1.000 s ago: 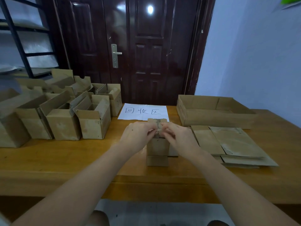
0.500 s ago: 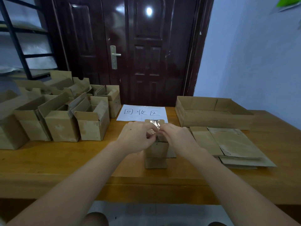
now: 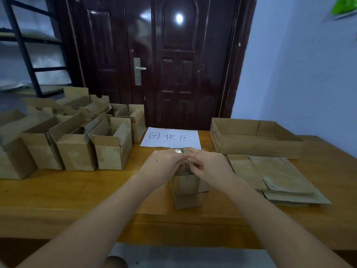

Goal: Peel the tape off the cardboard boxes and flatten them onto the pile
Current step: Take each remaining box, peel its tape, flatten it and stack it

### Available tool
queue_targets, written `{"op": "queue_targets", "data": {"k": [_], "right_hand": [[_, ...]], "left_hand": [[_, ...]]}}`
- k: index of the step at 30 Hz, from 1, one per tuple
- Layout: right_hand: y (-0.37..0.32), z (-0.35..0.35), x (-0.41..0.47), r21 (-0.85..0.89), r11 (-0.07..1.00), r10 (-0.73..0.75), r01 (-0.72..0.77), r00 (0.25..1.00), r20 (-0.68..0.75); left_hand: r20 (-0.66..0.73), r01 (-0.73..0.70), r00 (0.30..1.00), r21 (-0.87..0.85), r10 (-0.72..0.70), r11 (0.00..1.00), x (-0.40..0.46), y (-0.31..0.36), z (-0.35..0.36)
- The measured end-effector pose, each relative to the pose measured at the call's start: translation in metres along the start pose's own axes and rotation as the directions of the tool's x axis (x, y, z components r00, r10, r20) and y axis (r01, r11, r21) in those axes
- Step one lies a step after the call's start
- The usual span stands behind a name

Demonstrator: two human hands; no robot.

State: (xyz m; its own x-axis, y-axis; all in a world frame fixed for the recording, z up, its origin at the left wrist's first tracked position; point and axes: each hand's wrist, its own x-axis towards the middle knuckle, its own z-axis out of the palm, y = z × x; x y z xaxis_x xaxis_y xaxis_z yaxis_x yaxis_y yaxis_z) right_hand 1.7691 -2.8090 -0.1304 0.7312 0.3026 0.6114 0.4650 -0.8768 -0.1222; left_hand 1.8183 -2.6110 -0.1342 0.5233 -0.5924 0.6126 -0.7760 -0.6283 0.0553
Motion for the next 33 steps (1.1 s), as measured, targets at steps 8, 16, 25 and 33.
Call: {"op": "queue_targets", "data": {"k": [8, 16, 25, 33], "right_hand": [[0.002, 0.017, 0.002, -0.047, 0.999, 0.01, -0.013, 0.998, -0.065], [0.002, 0.004, -0.004, 0.171, 0.97, 0.157, -0.171, 0.983, 0.092], [-0.027, 0.007, 0.001, 0.071, 0.918, 0.351, -0.391, 0.882, 0.315], [-0.017, 0.01, -0.001, 0.038, 0.962, 0.256, -0.271, 0.94, 0.227]], "left_hand": [[0.239, 0.232, 0.955, -0.234, -0.175, 0.944, 0.001, 0.004, -0.009], [0.215, 0.458, 0.885, -0.24, -0.413, 0.856, 0.009, 0.001, 0.006], [0.152, 0.215, 0.961, 0.106, -0.23, 0.971, 0.019, 0.017, -0.001], [0.372, 0.134, 0.923, -0.078, -0.095, 0.988, 0.009, 0.004, -0.008]]}}
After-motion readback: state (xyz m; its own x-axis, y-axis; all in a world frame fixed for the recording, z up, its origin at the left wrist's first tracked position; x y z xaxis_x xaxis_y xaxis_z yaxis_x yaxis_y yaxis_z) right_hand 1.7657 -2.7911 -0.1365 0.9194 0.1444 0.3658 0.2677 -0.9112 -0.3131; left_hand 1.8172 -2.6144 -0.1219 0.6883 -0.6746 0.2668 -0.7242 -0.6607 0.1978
